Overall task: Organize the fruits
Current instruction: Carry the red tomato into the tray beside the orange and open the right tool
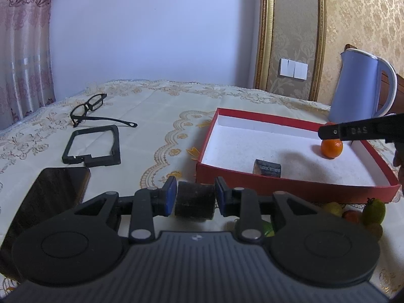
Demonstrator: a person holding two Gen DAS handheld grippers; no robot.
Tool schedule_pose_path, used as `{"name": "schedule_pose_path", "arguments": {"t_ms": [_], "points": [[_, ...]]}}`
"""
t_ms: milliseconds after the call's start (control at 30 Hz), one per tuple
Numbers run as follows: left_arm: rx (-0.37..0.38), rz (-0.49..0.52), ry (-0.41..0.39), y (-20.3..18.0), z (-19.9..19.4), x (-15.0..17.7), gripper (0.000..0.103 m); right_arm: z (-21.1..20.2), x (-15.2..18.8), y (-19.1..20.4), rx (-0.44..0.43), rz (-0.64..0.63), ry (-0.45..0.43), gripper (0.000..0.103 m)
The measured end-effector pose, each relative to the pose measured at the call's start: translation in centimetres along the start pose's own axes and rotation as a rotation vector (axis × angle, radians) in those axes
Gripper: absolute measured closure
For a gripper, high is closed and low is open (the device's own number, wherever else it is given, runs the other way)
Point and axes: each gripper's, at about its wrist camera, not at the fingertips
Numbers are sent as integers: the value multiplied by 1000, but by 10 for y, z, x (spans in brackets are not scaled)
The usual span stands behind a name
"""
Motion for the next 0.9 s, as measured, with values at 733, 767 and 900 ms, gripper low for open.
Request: {"name": "schedule_pose_path", "arguments": {"t_ms": [733, 767, 900], "points": [[7, -6, 8, 1, 3, -1, 74, -23, 1, 0, 45, 70, -30, 78], [10, -4, 4, 1, 2, -1, 74, -41, 6, -4, 50, 87, -65, 77], [38, -26, 36, 0, 7, -9, 74, -111, 39, -21, 137, 139, -186, 69]]}}
Point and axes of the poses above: each gripper's, at about its wrist camera, not at the fingertips, and z roughly the way its jaws point, y to its left, x to its underside, and after that the axes turned 14 degrees about -y, right-handed
